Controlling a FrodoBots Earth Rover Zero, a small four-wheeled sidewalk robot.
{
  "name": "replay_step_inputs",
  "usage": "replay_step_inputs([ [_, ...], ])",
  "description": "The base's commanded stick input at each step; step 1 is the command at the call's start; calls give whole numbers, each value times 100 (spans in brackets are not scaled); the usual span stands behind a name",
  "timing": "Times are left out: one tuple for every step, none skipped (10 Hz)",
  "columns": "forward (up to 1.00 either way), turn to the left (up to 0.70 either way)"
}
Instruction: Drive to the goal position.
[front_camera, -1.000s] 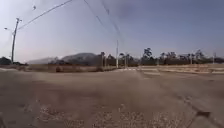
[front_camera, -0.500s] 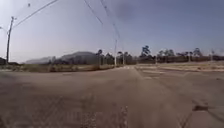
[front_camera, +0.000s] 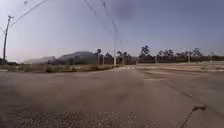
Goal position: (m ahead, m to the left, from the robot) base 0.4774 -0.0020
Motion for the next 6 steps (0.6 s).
replay_step_inputs([
  [100,0],
  [100,0],
  [100,0],
  [100,0],
  [100,0],
  [100,0],
])
